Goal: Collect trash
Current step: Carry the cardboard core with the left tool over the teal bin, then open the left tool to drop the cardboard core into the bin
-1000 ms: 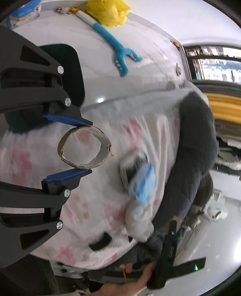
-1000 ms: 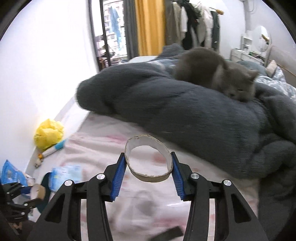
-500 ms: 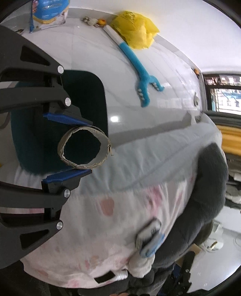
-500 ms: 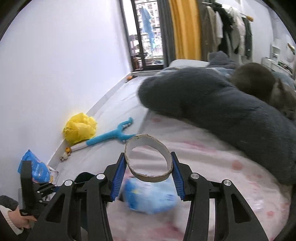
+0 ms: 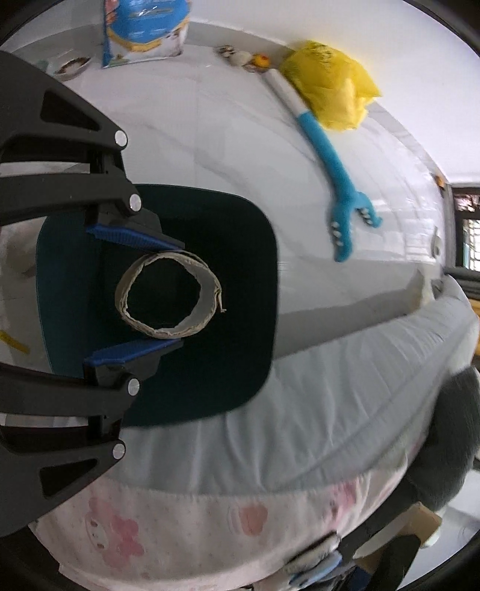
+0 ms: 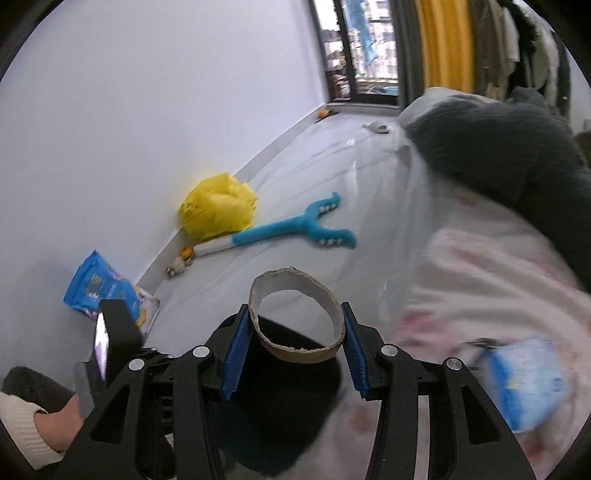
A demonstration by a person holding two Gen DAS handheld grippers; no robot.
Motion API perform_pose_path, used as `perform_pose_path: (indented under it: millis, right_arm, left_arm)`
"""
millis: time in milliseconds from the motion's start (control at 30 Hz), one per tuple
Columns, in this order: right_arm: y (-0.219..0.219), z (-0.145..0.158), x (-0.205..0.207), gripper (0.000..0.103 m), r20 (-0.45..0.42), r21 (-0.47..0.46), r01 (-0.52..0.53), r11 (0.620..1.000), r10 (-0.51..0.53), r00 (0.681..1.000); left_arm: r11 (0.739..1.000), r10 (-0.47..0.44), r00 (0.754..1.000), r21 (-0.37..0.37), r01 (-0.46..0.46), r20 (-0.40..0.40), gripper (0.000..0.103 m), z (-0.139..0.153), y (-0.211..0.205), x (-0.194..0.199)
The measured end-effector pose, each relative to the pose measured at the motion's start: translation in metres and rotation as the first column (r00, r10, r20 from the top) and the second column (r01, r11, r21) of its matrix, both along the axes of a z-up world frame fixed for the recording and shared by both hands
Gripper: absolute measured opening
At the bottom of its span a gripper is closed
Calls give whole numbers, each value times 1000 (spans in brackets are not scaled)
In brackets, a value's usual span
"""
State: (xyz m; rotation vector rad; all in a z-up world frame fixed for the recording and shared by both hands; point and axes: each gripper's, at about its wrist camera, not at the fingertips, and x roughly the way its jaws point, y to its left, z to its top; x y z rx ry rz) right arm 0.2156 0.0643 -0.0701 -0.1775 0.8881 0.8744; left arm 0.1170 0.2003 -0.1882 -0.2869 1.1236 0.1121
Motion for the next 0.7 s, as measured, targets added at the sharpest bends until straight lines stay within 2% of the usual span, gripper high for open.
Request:
perform_pose_path:
  millis: [67, 233, 367, 400, 467, 600, 700]
  right_arm:
    - [11, -5, -5, 48, -4, -10, -23, 1000, 23, 1000]
    - [30, -19, -13, 48, -30, -37, -61, 997, 60, 998]
    - [42, -33, -10, 48, -60, -46, -69, 997, 66, 996]
    - [47, -37, -11, 48, -63, -49, -71, 996, 68, 996]
    - [51, -43, -10, 48, -80, -55, -74, 996, 70, 994]
    - [58, -62, -8, 48, -130, -73, -81, 994, 71, 989]
    - [64, -76, -7, 48, -162, -87, -79, 993, 64, 985]
  left_arm:
    - [1000, 5, 999, -30, -6, -40, 48, -11, 7, -1]
    - [999, 5, 992, -47, -11, -128, 48, -31, 15, -7]
    - [997, 1, 986, -75, -14, -166, 51, -39, 21, -12]
    - [996, -3, 986, -92, -13, -168, 53, -40, 23, -14]
    - [995, -8, 987, -98, -7, -161, 63, -39, 26, -19]
    - [996, -6, 991, -84, -5, -135, 67, -32, 32, -25]
    - [997, 3, 996, -71, -9, -88, 67, -20, 39, -29]
